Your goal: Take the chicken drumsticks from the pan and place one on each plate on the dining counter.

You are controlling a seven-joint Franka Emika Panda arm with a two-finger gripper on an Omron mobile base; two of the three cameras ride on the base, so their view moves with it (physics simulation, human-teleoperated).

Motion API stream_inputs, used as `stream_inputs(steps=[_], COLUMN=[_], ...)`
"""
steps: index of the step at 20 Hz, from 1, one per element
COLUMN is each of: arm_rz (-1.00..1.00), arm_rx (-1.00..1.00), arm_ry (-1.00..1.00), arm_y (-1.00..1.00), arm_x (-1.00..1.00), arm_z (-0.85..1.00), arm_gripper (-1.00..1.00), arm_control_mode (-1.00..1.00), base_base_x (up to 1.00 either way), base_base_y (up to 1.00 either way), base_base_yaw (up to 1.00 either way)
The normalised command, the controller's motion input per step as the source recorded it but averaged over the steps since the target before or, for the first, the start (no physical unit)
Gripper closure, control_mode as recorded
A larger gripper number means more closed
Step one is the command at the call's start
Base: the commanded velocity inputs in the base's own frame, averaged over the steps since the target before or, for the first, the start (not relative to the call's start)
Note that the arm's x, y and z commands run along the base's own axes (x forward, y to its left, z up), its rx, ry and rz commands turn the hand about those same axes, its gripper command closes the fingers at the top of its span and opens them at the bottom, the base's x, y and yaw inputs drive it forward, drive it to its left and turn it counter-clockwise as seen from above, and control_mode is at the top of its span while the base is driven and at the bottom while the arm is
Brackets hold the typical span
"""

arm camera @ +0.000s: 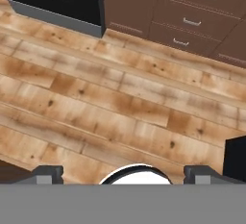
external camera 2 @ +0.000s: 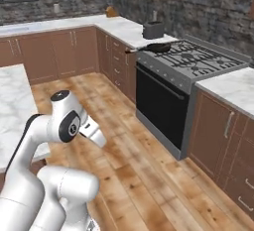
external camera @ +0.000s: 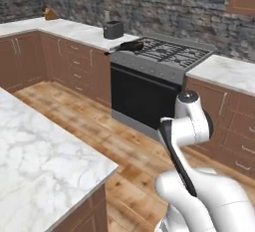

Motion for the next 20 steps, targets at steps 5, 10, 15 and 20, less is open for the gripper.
stream_inputs(steps=[5,10,15,20], arm_rz=[0.0,0.0,0.0,0.0], arm_rx=[0.0,0.0,0.0,0.0], arm_ry=[0.0,0.0,0.0,0.0], arm_y=[0.0,0.0,0.0,0.0], arm_x=[0.0,0.0,0.0,0.0], arm_z=[0.0,0.0,0.0,0.0], arm_gripper=[-1.0,-1.0,-1.0,-1.0], arm_control_mode=[1.0,1.0,1.0,1.0], base_base_x=[1.0,0.92,0.67,0.59], base_base_y=[-0.26,-0.85,-0.98,-0.57], base_base_yaw=[0.31,0.48,-0.1,-0.6])
